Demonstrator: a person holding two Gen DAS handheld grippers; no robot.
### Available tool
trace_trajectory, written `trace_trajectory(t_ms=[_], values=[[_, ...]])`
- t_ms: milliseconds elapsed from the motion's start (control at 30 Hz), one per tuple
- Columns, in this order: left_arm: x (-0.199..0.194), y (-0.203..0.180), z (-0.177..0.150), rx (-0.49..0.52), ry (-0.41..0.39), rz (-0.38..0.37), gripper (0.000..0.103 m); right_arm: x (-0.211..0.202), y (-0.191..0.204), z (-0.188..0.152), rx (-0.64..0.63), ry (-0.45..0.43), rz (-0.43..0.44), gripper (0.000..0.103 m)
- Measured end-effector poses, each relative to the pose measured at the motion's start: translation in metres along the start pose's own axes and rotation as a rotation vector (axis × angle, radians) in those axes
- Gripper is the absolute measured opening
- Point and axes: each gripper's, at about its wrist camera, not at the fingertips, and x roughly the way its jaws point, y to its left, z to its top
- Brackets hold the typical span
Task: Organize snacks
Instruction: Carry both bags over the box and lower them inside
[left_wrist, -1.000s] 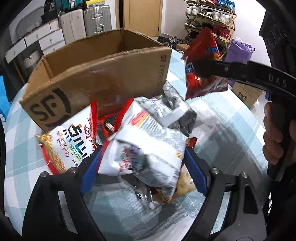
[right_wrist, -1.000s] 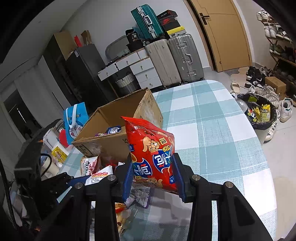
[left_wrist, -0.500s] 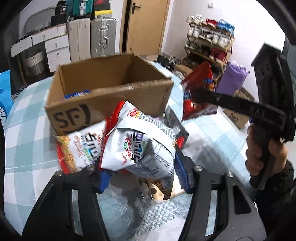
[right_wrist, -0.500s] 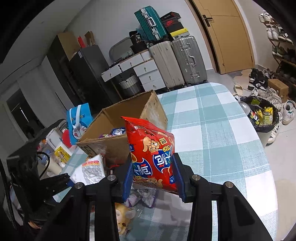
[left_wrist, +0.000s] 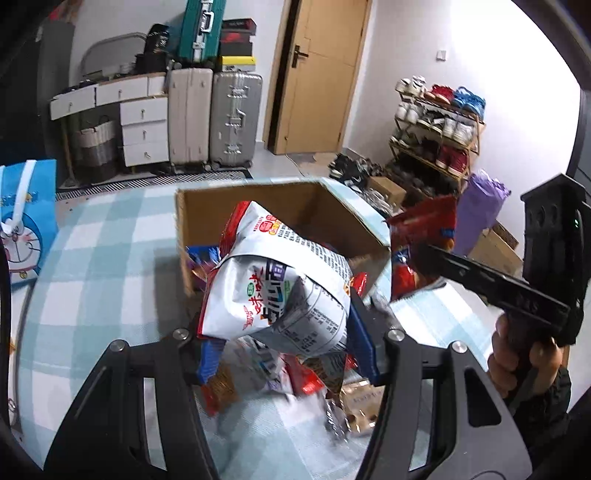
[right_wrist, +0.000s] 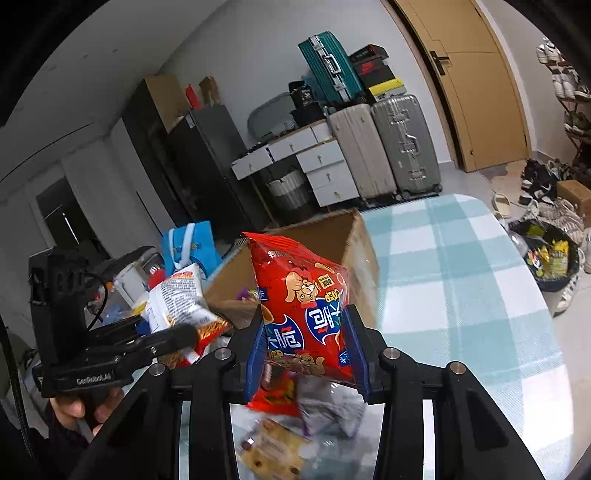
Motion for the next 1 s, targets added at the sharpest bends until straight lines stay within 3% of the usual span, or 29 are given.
trace_trajectory(t_ms=[300,667,1000], values=[[-0.001,0.036,0.044,-0.024,-0.038,0.022,0.056,0.015,0.017,0.02,-0.022,-0.013,0.023,0.04],[0.058,0.049,0.086,-0.002,-0.011,0.048,0.056,0.034,0.013,0.04,-0.013,-0.008,-0.012,0.04],[0.104,0.048,0.086,-0.016,0.013,0.059,0.056,0.054,0.008,0.049,-0.015,-0.002,-0.018,0.04]])
